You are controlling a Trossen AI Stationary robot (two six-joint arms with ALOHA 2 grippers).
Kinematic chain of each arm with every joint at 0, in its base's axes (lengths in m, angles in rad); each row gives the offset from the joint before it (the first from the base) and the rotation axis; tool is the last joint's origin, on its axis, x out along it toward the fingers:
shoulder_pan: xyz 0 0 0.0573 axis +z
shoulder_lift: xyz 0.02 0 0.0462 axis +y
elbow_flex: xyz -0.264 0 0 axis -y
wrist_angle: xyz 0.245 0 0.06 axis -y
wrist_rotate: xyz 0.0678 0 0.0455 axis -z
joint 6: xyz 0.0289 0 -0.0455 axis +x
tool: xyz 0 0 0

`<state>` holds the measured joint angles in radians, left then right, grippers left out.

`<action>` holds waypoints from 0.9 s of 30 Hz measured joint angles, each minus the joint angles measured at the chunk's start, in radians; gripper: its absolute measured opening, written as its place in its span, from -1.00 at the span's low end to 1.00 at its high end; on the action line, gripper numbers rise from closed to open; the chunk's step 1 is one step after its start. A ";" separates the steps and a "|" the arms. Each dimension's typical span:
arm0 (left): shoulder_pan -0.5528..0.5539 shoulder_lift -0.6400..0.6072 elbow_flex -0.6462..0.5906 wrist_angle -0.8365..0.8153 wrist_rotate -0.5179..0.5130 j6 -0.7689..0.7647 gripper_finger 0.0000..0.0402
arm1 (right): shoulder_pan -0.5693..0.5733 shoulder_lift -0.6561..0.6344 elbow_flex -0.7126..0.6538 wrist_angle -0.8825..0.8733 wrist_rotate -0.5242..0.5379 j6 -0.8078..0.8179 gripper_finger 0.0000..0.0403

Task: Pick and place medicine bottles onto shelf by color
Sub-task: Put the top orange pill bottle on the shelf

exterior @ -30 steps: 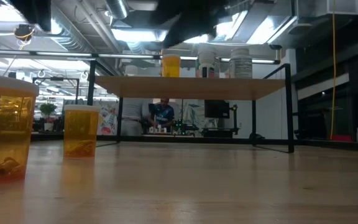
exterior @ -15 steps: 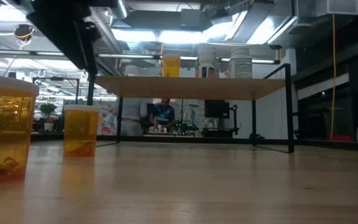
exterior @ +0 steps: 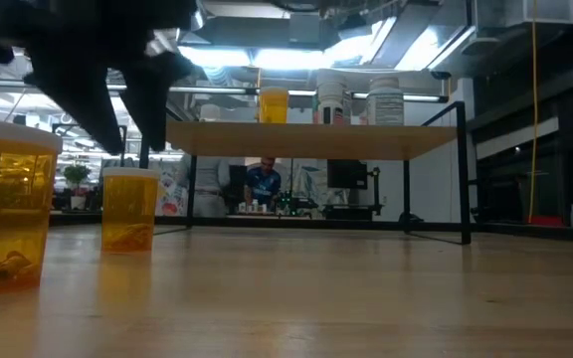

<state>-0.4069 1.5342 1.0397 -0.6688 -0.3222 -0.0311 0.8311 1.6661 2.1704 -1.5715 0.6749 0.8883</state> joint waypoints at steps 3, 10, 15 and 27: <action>0.010 0.029 0.001 0.001 0.000 -0.001 0.14 | 0.005 0.000 0.000 0.000 0.000 0.024 0.31; 0.030 0.068 -0.004 -0.017 0.015 -0.004 0.14 | 0.007 0.000 0.000 0.000 -0.001 0.027 0.31; 0.032 0.066 0.002 -0.003 0.053 -0.005 0.14 | 0.006 0.000 0.000 0.000 -0.002 0.027 0.31; 0.032 0.065 0.019 0.037 0.008 0.190 0.14 | 0.006 0.002 -0.001 0.000 -0.003 0.023 0.31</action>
<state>-0.3748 1.5997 1.0592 -0.6317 -0.3137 0.1591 0.8375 1.6676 2.1696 -1.5711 0.6716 0.9117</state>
